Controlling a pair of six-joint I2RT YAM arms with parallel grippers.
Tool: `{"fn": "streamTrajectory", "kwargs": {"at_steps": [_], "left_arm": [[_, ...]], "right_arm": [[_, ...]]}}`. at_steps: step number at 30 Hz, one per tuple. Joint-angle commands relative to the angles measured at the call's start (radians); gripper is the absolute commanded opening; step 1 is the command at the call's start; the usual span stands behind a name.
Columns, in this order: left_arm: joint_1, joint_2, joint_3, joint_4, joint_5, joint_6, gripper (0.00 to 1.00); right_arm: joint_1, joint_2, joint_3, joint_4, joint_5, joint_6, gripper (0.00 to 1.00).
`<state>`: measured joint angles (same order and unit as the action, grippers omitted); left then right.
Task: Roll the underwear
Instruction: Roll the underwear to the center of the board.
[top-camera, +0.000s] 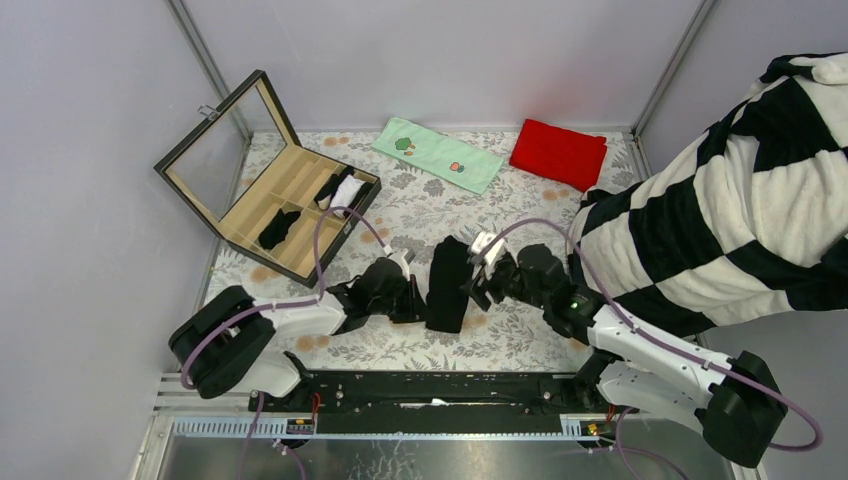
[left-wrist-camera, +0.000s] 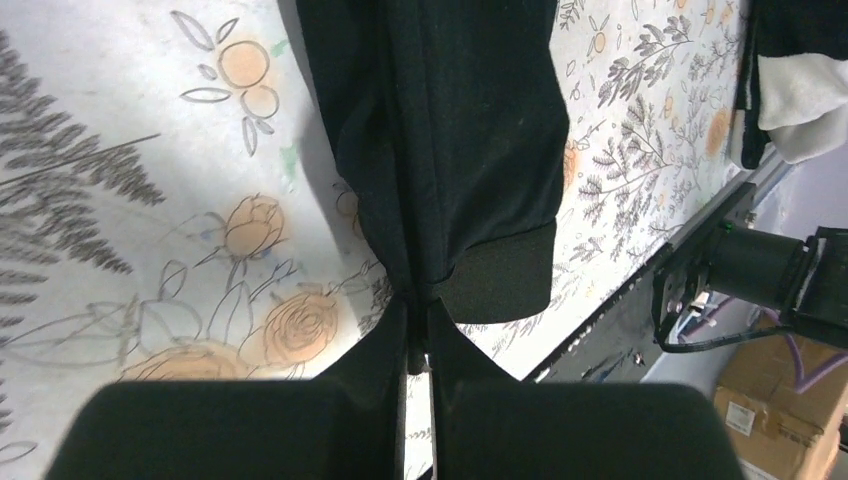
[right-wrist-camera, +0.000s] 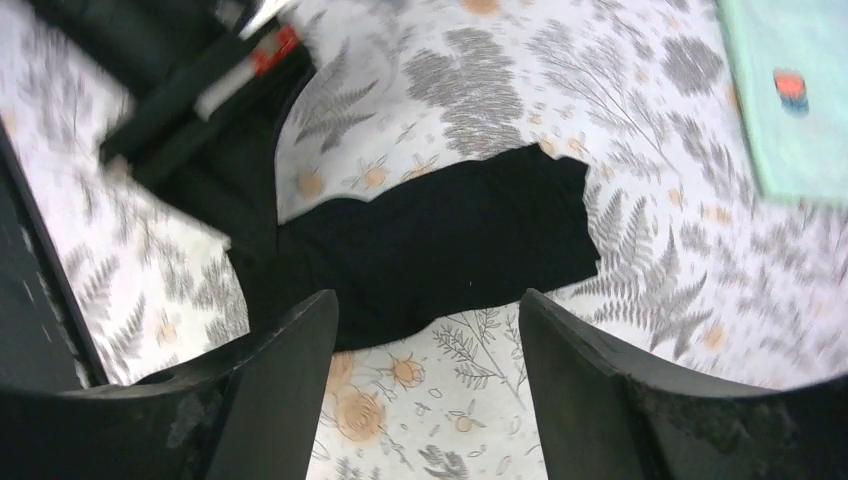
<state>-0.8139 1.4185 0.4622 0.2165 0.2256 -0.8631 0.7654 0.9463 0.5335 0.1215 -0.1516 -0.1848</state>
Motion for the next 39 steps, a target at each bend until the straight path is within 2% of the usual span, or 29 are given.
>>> {"fn": "streamTrajectory", "kwargs": {"at_steps": [1,5,8,18,27,33,39], "left_arm": [[0.052,-0.082,-0.048,-0.059,0.125,0.035,0.0],[0.097,-0.102,-0.056,-0.077,0.193,0.039,0.0],[0.123,-0.086,-0.056,-0.086,0.24,0.045,0.0],[0.184,-0.018,-0.056,-0.098,0.299,0.056,0.0],[0.229,0.032,-0.065,-0.133,0.306,0.096,0.0],[0.239,0.05,-0.06,-0.137,0.318,0.108,0.0],[0.24,0.071,-0.06,-0.132,0.332,0.114,0.0]], "right_arm": [[0.123,0.018,0.005,-0.048,-0.065,-0.483,0.74],[0.248,0.001,-0.066,-0.051,-0.034,-0.693,0.78],[0.326,0.001,-0.13,-0.008,0.035,-0.793,0.8],[0.52,0.164,-0.287,0.321,0.242,-0.908,0.82],[0.543,0.352,-0.304,0.565,0.282,-0.996,0.81],[0.544,0.441,-0.294,0.61,0.254,-1.037,0.8],[0.545,0.501,-0.277,0.628,0.222,-1.062,0.75]]}}
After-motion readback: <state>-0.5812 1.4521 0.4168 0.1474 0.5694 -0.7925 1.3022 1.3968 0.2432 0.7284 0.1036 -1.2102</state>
